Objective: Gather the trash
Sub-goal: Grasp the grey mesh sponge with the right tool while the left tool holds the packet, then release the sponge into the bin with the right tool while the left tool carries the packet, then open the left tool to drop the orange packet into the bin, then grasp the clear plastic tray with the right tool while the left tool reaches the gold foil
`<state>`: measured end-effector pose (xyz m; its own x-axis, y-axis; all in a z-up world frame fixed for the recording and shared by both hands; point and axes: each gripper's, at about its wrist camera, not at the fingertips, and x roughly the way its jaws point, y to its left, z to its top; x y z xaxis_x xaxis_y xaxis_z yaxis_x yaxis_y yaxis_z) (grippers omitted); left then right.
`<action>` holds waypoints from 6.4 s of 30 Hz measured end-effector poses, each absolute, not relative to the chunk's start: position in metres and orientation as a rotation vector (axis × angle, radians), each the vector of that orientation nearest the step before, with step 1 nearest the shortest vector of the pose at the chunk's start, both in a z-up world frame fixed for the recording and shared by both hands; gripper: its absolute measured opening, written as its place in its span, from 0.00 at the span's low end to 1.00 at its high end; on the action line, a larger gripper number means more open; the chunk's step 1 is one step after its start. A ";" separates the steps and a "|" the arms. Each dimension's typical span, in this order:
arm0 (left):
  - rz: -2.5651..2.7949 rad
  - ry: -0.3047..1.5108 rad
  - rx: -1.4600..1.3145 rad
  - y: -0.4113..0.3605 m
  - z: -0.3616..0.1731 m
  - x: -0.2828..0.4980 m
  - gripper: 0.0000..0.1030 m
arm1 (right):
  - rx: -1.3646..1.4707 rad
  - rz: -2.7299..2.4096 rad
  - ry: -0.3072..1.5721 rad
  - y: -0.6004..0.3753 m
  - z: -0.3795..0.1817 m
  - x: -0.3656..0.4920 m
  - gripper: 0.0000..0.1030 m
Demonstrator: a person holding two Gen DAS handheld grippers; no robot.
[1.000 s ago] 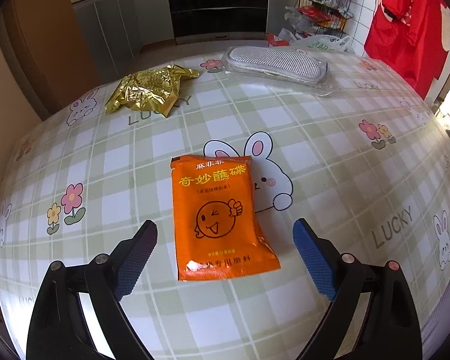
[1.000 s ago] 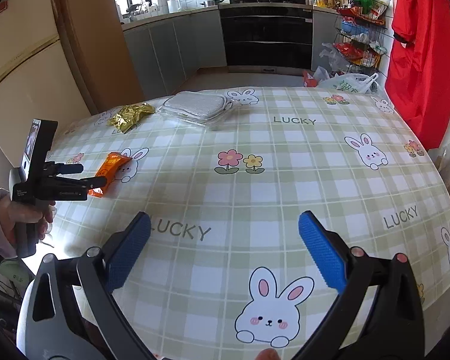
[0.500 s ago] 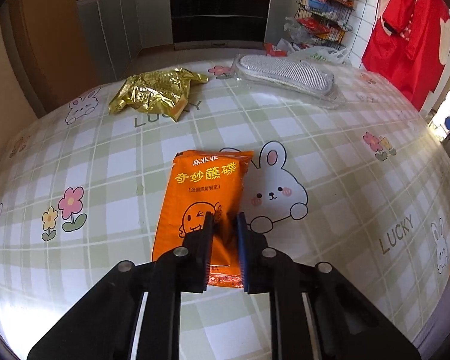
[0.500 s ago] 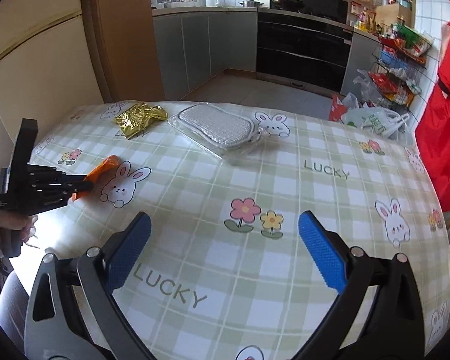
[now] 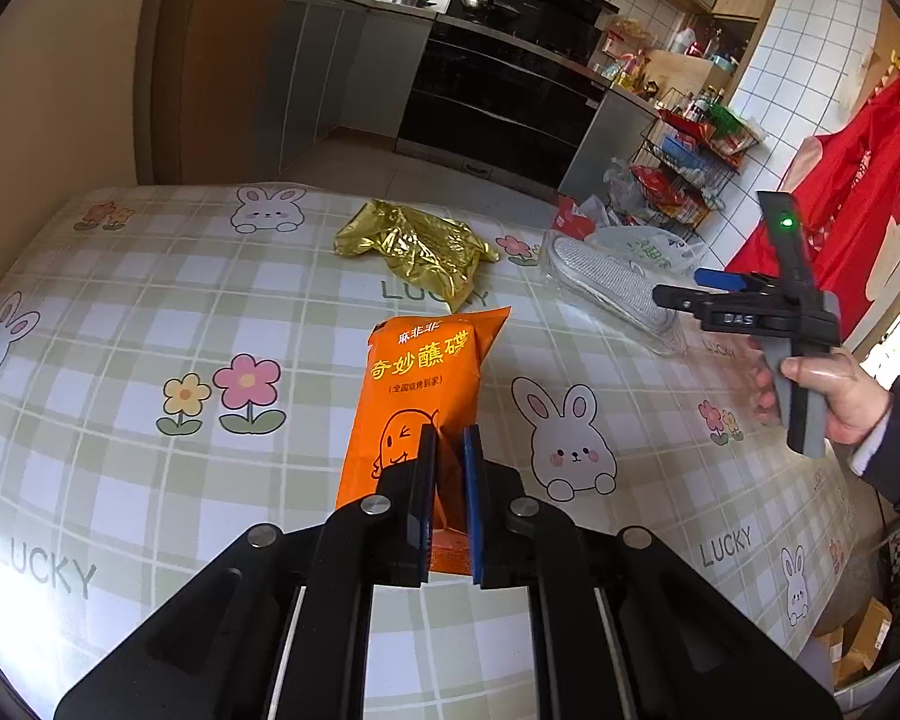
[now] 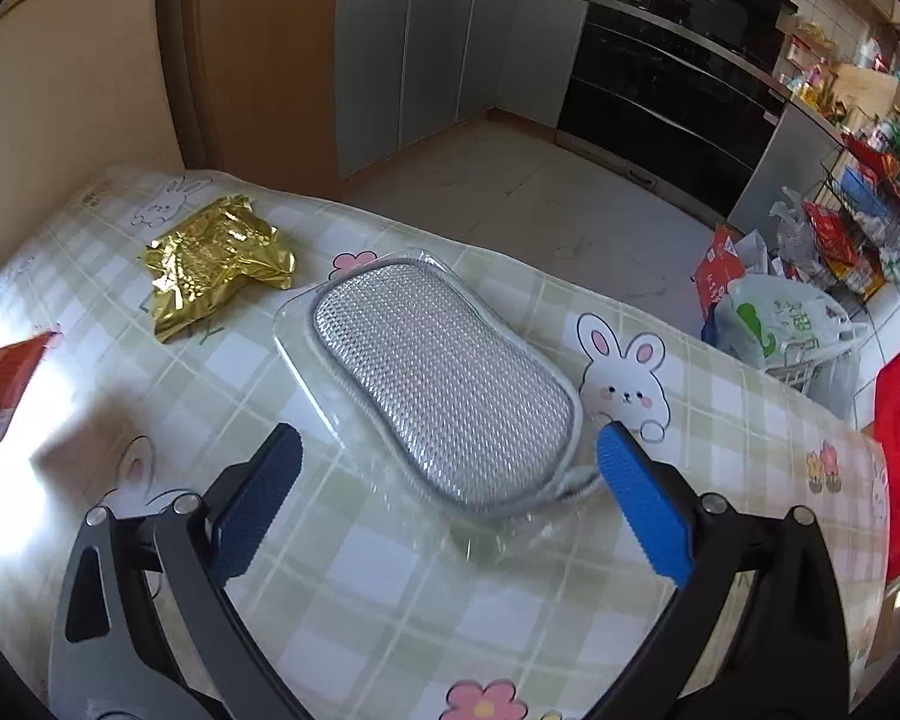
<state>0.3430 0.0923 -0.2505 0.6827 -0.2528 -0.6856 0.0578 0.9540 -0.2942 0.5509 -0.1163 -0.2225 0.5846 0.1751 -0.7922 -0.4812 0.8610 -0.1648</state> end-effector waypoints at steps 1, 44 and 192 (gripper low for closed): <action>-0.175 0.800 -0.263 0.095 -0.251 0.342 0.09 | -0.434 0.395 0.870 -0.110 -0.229 0.558 0.94; -0.248 0.699 -0.371 0.089 -0.199 0.211 0.09 | -0.001 0.498 0.907 -0.154 -0.154 0.406 0.22; -0.135 0.921 -0.321 0.103 -0.262 0.429 0.93 | -0.337 0.715 1.062 -0.083 -0.260 0.566 0.56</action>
<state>0.4286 0.1028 -0.2617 0.6005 -0.2509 -0.7592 -0.0219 0.9440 -0.3293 0.5661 -0.0827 -0.2600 0.2932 0.3694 -0.8818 -0.6781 0.7305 0.0805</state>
